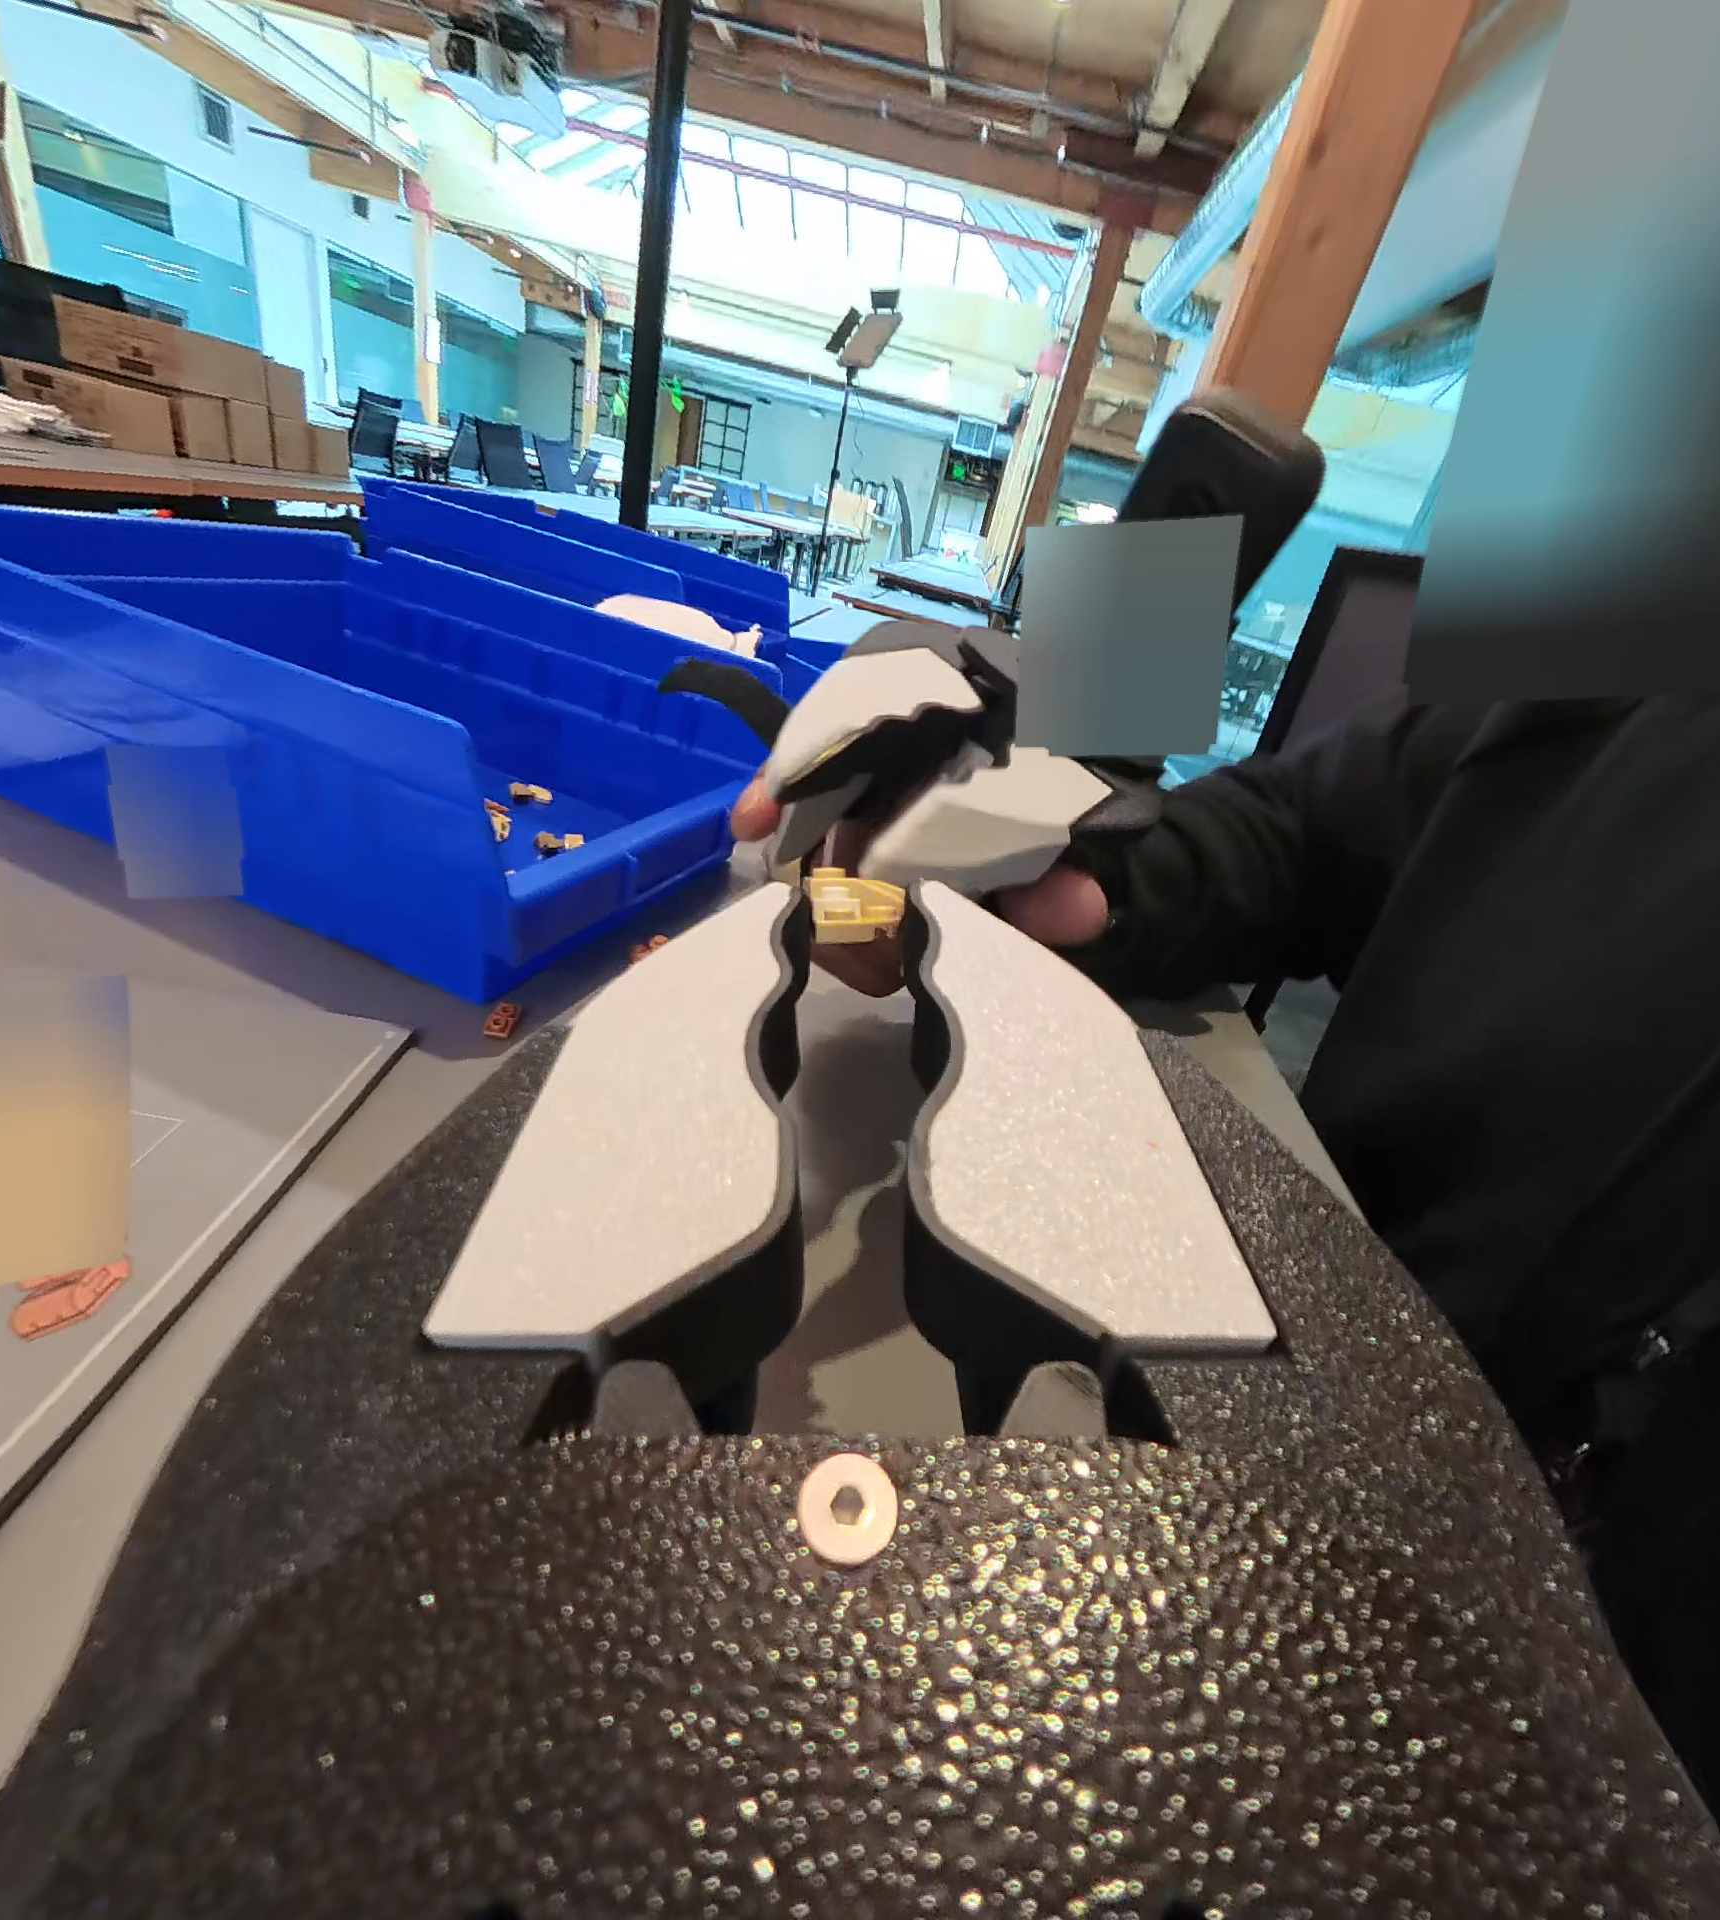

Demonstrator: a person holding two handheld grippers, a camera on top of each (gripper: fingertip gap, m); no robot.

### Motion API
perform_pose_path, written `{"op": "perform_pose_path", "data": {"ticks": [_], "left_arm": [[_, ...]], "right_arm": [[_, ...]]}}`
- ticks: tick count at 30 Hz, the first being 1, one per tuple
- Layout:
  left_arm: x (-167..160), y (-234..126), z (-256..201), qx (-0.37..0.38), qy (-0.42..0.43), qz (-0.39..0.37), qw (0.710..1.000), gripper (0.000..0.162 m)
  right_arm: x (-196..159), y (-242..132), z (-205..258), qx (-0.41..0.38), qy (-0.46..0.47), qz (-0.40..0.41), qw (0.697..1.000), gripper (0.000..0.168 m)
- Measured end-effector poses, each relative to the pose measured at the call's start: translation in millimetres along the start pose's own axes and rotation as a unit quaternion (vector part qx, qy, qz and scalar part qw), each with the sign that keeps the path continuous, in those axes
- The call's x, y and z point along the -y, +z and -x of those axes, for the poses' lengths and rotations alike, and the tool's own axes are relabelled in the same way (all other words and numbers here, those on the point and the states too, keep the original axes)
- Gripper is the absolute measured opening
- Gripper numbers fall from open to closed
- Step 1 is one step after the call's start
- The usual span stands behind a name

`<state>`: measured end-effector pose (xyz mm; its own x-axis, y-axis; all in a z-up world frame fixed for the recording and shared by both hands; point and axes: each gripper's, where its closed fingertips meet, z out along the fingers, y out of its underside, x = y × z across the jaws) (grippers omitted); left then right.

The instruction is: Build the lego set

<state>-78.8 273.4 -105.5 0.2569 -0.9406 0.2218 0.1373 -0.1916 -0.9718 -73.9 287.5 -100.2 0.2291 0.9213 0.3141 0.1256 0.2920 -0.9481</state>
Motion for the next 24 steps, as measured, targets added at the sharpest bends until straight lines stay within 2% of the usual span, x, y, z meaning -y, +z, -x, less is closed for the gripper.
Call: {"op": "perform_pose_path", "data": {"ticks": [7, 10, 14, 18, 24], "left_arm": [[0, -1, -2, -0.007, 0.026, 0.002, 1.0, 0.016], [1, -1, -8, -0.026, 0.037, -0.001, 0.999, 0.016], [-3, 2, -18, -0.055, 0.05, 0.011, 0.997, 0.016], [-6, 3, -24, -0.077, 0.053, 0.02, 0.995, 0.017], [-10, 6, -27, -0.084, 0.052, 0.036, 0.994, 0.017]], "right_arm": [[-1, -1, 20, 0.098, 0.056, -0.011, 0.994, 0.038], [-3, -3, 24, 0.124, 0.073, -0.008, 0.99, 0.039], [-4, -7, 31, 0.145, 0.062, -0.002, 0.987, 0.033], [-4, -11, 35, 0.155, 0.048, -0.002, 0.987, 0.018], [-7, -15, 37, 0.165, 0.04, 0.008, 0.986, 0.017]]}}
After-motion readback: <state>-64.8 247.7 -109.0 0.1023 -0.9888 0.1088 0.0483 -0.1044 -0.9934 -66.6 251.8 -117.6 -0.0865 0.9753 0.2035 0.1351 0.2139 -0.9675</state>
